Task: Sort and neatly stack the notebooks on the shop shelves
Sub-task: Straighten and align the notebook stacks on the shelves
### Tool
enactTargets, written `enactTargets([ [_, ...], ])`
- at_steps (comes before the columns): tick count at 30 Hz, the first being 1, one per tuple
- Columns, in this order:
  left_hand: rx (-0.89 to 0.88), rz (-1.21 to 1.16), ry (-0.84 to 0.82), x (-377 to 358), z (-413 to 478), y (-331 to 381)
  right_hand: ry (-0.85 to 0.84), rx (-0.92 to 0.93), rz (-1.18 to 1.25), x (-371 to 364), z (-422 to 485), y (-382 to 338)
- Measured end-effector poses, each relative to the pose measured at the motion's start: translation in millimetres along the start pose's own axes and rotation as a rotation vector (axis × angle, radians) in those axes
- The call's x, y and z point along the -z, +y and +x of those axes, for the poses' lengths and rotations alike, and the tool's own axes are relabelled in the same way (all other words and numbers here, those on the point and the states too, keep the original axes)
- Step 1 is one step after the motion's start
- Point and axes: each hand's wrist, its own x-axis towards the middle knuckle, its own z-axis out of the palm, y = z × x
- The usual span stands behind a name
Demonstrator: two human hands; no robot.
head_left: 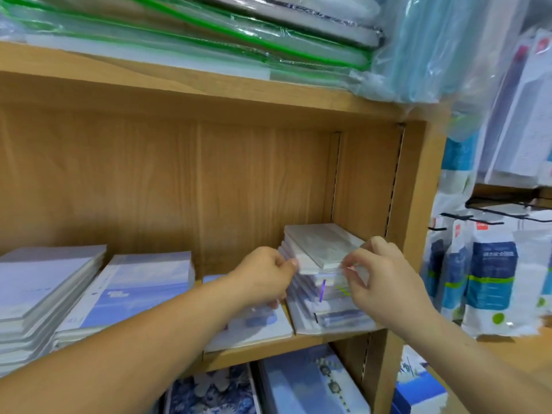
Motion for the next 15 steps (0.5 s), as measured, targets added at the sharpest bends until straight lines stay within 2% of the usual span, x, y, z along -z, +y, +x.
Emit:
enactTargets([
  [2, 0.097, -0.179, -0.005, -12, 18, 10, 0.024, 0.054, -0.056, 3, 4, 10],
  [4, 0.149, -0.257, 0.033, -21, 31, 15, 0.049, 0.078, -0.071, 4, 7, 20],
  [8, 0.202, -0.248, 0.05, -30, 40, 17, -0.162, 0.08, -0.089, 3, 13, 30],
  [12, 0.232, -0.308, -0.066, -33, 38, 22, -0.051, 0.157, -0.023, 0, 10, 31],
  [15, 0.266, -0.342, -0.064, -33, 35, 23, -0.005, 0.216, -0.005, -1, 8, 28],
])
